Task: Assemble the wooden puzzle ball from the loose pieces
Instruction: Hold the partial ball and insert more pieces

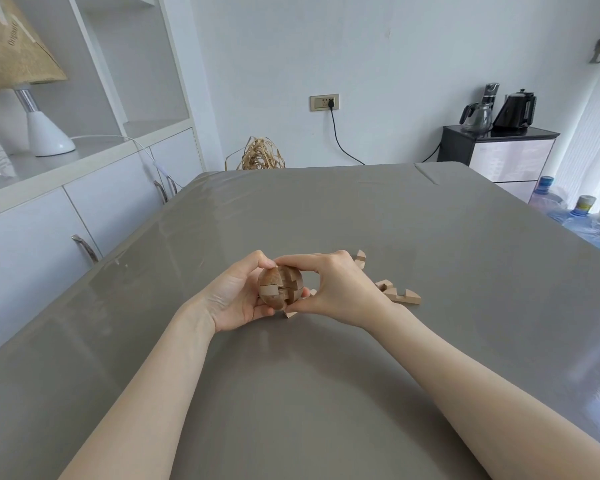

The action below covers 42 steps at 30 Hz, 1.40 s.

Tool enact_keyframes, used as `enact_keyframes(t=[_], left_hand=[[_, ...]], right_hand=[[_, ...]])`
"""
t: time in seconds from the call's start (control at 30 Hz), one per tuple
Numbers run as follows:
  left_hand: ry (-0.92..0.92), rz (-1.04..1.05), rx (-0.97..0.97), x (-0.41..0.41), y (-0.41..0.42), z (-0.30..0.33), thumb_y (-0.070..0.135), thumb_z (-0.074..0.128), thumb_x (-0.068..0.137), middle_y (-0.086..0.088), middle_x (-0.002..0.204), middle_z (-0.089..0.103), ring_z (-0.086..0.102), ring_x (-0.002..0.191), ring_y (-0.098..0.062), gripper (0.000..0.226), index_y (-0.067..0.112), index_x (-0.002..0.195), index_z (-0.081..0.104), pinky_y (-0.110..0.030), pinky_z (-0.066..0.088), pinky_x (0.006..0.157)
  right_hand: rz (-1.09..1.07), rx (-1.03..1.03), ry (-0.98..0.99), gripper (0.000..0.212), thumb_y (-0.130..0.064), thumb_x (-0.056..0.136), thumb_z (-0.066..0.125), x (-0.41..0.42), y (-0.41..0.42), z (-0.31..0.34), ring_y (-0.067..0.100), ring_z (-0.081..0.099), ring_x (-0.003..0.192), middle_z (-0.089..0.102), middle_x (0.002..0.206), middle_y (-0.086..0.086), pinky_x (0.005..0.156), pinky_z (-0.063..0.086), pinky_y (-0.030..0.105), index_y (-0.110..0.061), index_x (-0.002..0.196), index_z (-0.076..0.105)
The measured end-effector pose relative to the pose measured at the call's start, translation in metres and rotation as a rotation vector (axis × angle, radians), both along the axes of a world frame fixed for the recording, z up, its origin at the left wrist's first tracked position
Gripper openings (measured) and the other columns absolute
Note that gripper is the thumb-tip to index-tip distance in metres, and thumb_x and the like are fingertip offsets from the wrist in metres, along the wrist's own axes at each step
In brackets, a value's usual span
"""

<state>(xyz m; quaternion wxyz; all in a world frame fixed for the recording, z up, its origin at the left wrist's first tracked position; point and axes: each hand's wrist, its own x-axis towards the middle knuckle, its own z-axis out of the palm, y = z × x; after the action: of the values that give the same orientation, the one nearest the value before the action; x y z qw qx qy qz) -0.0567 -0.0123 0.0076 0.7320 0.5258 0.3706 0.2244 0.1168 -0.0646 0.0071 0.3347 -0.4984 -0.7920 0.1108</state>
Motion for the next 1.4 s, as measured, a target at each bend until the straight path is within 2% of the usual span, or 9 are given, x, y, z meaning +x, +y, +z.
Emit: enact_keyframes(t=[0.13,0.27,0.4,0.6,0.67,0.77,0.93,1.2,1.4], left_hand=[[0.063,0.025,0.108,0.004,0.0,-0.001,0.034,0.036,0.089,-0.021,0.114,0.068,0.055,0.084,-0.026,0.039,0.011,0.106,0.062,-0.022,0.043,0.054],[0.106,0.093,0.213,0.008,0.004,-0.004,0.045,0.045,0.078,-0.029,0.124,0.057,0.054,0.083,-0.023,0.061,0.003,0.121,0.059,-0.02,0.043,0.05],[0.086,0.112,0.216,0.009,0.004,-0.004,0.046,0.048,0.076,-0.019,0.108,0.059,0.055,0.072,-0.016,0.059,0.007,0.118,0.059,-0.022,0.041,0.054],[0.037,0.167,0.284,0.007,0.003,-0.003,0.037,0.048,0.074,-0.008,0.112,0.067,0.058,0.093,-0.018,0.049,0.019,0.118,0.063,-0.033,0.043,0.081],[0.029,0.195,0.392,0.008,0.004,-0.003,0.025,0.048,0.071,-0.002,0.124,0.065,0.058,0.111,-0.017,0.057,0.025,0.127,0.057,-0.037,0.044,0.094],[0.178,0.245,0.759,0.01,-0.001,-0.004,0.014,0.056,0.063,0.013,0.132,0.055,0.05,0.121,-0.006,0.074,0.036,0.133,0.048,-0.022,0.046,0.09],[0.377,0.197,1.213,0.02,-0.005,-0.018,0.022,0.082,0.066,0.023,0.14,0.042,0.036,0.13,0.001,0.088,0.039,0.14,0.038,-0.019,0.036,0.102],[0.251,0.327,1.28,0.023,-0.005,-0.026,0.013,0.087,0.062,0.026,0.118,0.056,0.053,0.11,0.006,0.078,0.035,0.126,0.05,-0.01,0.041,0.094],[0.242,0.335,1.376,0.02,-0.001,-0.027,0.016,0.086,0.064,0.012,0.125,0.058,0.055,0.113,0.001,0.073,0.023,0.129,0.054,-0.015,0.046,0.094]], right_hand=[[-0.026,-0.004,0.005,0.052,-0.016,0.066,0.08,0.002,0.0,0.002,0.013,0.062,0.086,0.074,0.094,-0.003,0.077,0.033,0.003,-0.022,0.116,0.067],[-0.044,0.01,0.054,0.051,-0.016,0.067,0.08,0.003,0.0,0.003,0.013,0.063,0.091,0.073,0.097,-0.001,0.08,0.034,0.005,-0.021,0.116,0.066],[-0.067,0.044,0.059,0.047,-0.015,0.067,0.08,0.004,0.002,0.003,0.015,0.062,0.09,0.073,0.096,0.002,0.077,0.03,0.0,-0.019,0.113,0.068],[-0.107,-0.001,0.075,0.059,-0.012,0.065,0.079,0.009,0.007,0.001,0.016,0.065,0.096,0.072,0.1,-0.003,0.087,0.048,0.028,-0.023,0.121,0.064],[-0.13,-0.003,0.086,0.059,-0.013,0.065,0.079,0.012,0.008,0.0,0.017,0.065,0.1,0.072,0.101,-0.004,0.089,0.05,0.035,-0.022,0.121,0.064],[-0.186,-0.005,0.075,0.06,-0.015,0.064,0.08,0.015,0.011,-0.001,0.02,0.064,0.105,0.071,0.107,-0.004,0.092,0.048,0.039,-0.021,0.122,0.063],[-0.217,-0.012,0.071,0.062,-0.014,0.065,0.077,0.018,0.013,-0.001,0.021,0.063,0.108,0.071,0.111,-0.003,0.094,0.047,0.038,-0.02,0.125,0.061],[-0.173,-0.015,0.154,0.055,-0.015,0.06,0.079,0.019,0.012,0.002,0.014,0.063,0.105,0.067,0.098,-0.01,0.088,0.05,0.043,-0.023,0.107,0.051],[-0.138,-0.006,0.171,0.053,-0.023,0.061,0.085,0.02,0.012,0.002,0.005,0.064,0.101,0.07,0.094,-0.008,0.089,0.052,0.039,-0.019,0.102,0.052]])
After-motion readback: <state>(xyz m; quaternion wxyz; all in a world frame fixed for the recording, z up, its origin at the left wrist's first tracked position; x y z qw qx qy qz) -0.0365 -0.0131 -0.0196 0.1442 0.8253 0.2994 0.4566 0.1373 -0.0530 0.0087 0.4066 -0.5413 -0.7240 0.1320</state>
